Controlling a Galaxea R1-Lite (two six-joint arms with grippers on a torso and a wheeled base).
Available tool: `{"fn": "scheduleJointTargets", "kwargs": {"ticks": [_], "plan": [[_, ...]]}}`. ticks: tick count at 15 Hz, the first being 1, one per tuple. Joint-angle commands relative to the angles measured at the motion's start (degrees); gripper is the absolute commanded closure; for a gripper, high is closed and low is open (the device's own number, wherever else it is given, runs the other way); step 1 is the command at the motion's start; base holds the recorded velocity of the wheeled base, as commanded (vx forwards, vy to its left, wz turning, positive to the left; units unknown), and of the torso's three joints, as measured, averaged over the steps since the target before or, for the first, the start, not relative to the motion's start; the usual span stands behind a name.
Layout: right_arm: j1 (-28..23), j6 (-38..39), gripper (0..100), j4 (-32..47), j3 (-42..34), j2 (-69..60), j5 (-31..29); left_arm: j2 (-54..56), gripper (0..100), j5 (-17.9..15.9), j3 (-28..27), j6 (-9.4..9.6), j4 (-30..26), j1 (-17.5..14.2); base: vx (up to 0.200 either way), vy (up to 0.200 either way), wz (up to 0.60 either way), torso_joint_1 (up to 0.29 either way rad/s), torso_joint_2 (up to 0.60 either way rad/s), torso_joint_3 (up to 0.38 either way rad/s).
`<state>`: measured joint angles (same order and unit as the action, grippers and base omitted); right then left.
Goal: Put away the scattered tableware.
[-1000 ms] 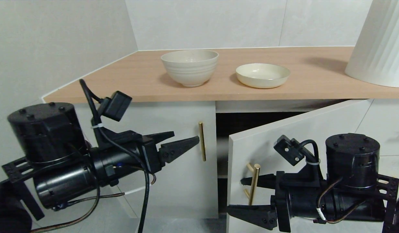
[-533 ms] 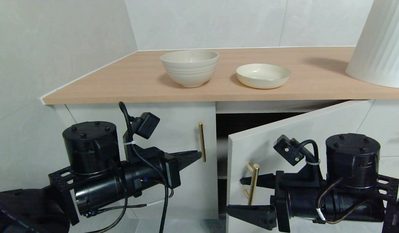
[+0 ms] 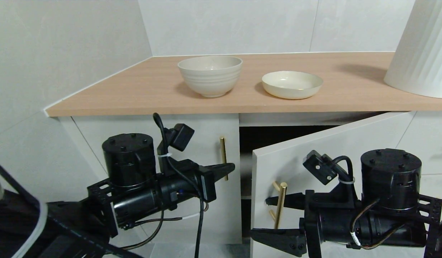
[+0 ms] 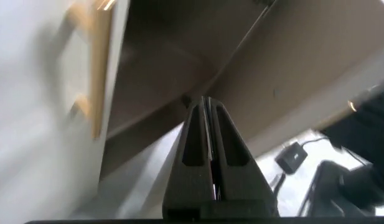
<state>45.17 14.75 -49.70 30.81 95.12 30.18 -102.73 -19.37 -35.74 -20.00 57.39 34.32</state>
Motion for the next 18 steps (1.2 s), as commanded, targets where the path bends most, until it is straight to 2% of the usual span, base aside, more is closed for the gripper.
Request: {"fn": "scheduleJointTargets", "kwargs": {"ticks": [1,2,4,7,9,12,15,18], "plan": [[0.01,0.02,0,0.13,-0.04,-0.2,-0.21,-8.19,100,0.47,-4.42,-0.03,3.51,1.89,0.0,0.0,0.0,0.0,0.0,0.0],[0.01,0.1,0,0.22,-0.04,-0.73,-0.21,-11.0,100,0.47,-5.04,-0.03,7.29,3.04,0.0,0.0,0.0,0.0,0.0,0.0],[0.01,0.02,0,0.13,-0.13,-0.99,-0.21,-12.32,100,-0.32,-5.04,-0.12,8.44,4.18,0.0,0.0,0.0,0.0,0.0,0.0],[0.01,0.1,0,0.22,-0.48,-1.78,-0.3,-14.16,100,-2.25,-4.86,-0.21,12.13,4.27,0.0,0.0,0.0,0.0,0.0,0.0],[-0.08,0.02,0,0.22,-0.57,-1.96,-0.3,-14.96,100,-2.16,-5.48,-0.3,13.97,5.32,0.0,0.0,0.0,0.0,0.0,0.0],[-1.31,0.1,0,0.22,-0.57,-1.87,-0.3,-14.6,100,-2.34,-4.34,-0.21,14.59,6.29,0.0,0.0,0.0,0.0,0.0,0.0],[-3.59,0.02,0,0.22,-0.31,-1.61,-0.3,-15.39,100,-2.43,-2.67,-0.21,20.39,8.31,0.0,0.0,0.0,0.0,0.0,0.0],[-5.79,-0.16,0,0.92,-0.57,-3.19,-0.21,-15.48,100,-2.43,-2.67,-0.21,20.57,8.84,0.0,0.0,0.0,0.0,0.0,0.0]]}}
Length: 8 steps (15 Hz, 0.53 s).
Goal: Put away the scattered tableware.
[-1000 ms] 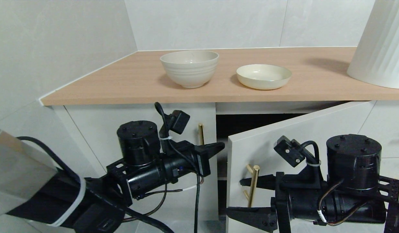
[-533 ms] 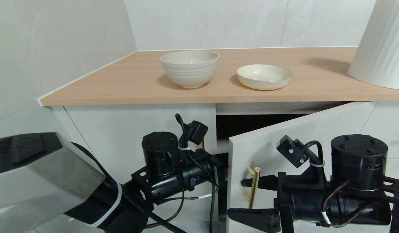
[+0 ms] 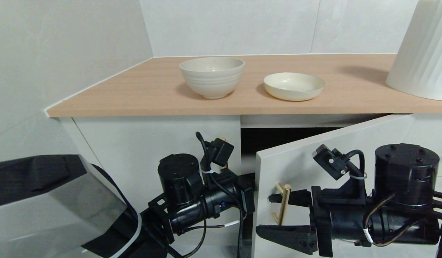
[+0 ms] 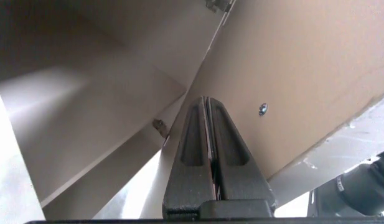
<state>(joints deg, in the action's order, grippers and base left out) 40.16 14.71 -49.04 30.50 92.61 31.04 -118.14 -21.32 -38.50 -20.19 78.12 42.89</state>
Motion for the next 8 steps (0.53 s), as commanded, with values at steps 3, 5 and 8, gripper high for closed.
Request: {"fn": "scheduleJointTargets", "kwargs": {"ticks": [3,5,8], "plan": [[-3.07,-0.65,0,6.15,-1.06,-6.3,-1.42,-0.07,100,-0.48,0.09,-0.03,-0.16,0.44,0.0,0.0,0.0,0.0,0.0,0.0],[-6.67,-4.43,0,16.0,0.61,-9.99,-1.42,-0.16,100,-0.48,0.0,-0.12,-0.16,0.44,0.0,0.0,0.0,0.0,0.0,0.0],[-6.49,-9.18,0,25.05,0.79,-13.95,-11.53,-0.25,100,-0.48,-0.17,-0.29,-0.16,0.44,0.0,0.0,0.0,0.0,0.0,0.0]]}}
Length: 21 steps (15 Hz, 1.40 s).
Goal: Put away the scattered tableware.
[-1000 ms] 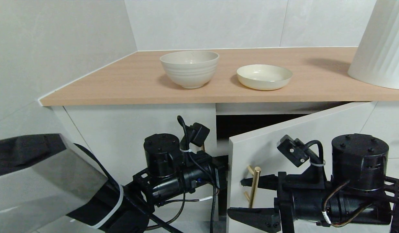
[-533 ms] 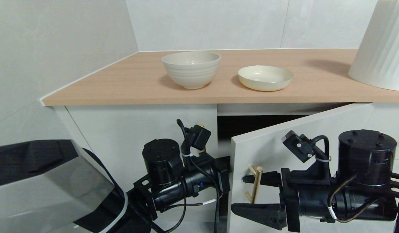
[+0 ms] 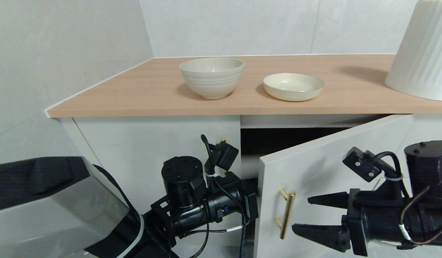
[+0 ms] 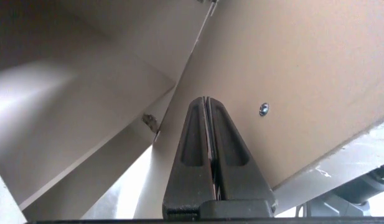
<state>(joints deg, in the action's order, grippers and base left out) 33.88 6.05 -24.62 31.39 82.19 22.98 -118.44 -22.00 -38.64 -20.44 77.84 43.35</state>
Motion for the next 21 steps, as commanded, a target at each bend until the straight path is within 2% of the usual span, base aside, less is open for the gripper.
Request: {"fn": "scheduleJointTargets", "kwargs": {"ticks": [1,9,14,19,21], "plan": [[0.31,-0.25,0,0.72,-1.24,-5.28,-6.37,0.06,100,0.21,-0.03,-0.03,0.12,-0.02,0.0,0.0,0.0,0.0,0.0,0.0],[1.19,5.64,0,1.16,-12.41,-14.69,-6.9,0.67,100,0.65,0.5,-0.03,0.03,-0.2,0.0,0.0,0.0,0.0,0.0,0.0],[1.81,5.64,0,1.25,-13.11,-14.95,-6.9,0.58,100,0.65,0.5,-0.03,-0.14,-0.11,0.0,0.0,0.0,0.0,0.0,0.0],[1.89,5.64,0,1.25,-13.9,-15.66,-6.98,-0.65,100,0.47,0.41,-0.03,-0.93,0.16,-0.2,0.0,0.0,0.0,0.0,0.004],[1.89,5.56,0,1.25,-14.34,-16.01,-6.98,-1.97,100,0.47,0.24,-0.03,-0.93,1.04,0.0,0.0,0.0,0.0,0.0,0.0]]}}
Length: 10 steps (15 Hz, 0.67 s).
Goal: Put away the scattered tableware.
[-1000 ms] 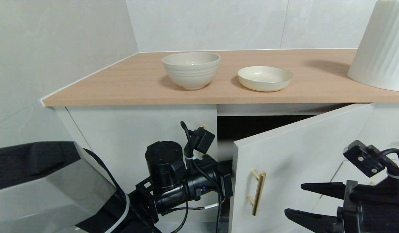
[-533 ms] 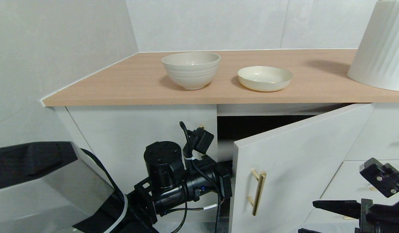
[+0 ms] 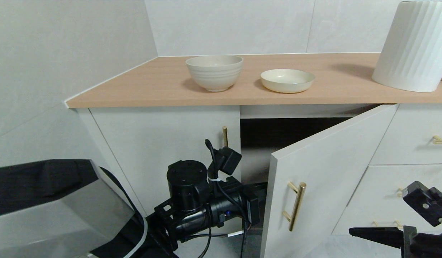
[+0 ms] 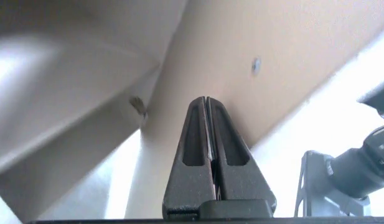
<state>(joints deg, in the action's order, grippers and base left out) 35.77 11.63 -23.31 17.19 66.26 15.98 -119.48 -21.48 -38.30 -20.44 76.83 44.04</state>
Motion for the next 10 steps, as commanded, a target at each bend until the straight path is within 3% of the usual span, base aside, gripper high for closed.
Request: {"fn": "scheduleJointTargets", "kwargs": {"ticks": [1,7,10], "plan": [[0.0,-0.03,0,-0.07,-0.4,-0.16,0.01,-1.72,100,-0.05,-0.37,0.05,0.08,0.78,0.0,0.0,0.0,0.0,0.0,0.0],[0.09,-0.2,0,-0.07,-0.67,-0.69,0.01,-2.34,100,0.03,-0.72,0.05,0.08,1.04,0.0,0.0,0.0,0.0,0.0,0.0],[0.09,-0.2,0,-0.07,-0.75,-0.69,0.01,-2.86,100,0.21,-1.6,-0.03,-0.01,1.22,-0.2,0.0,0.0,0.002,0.01,0.002]]}}
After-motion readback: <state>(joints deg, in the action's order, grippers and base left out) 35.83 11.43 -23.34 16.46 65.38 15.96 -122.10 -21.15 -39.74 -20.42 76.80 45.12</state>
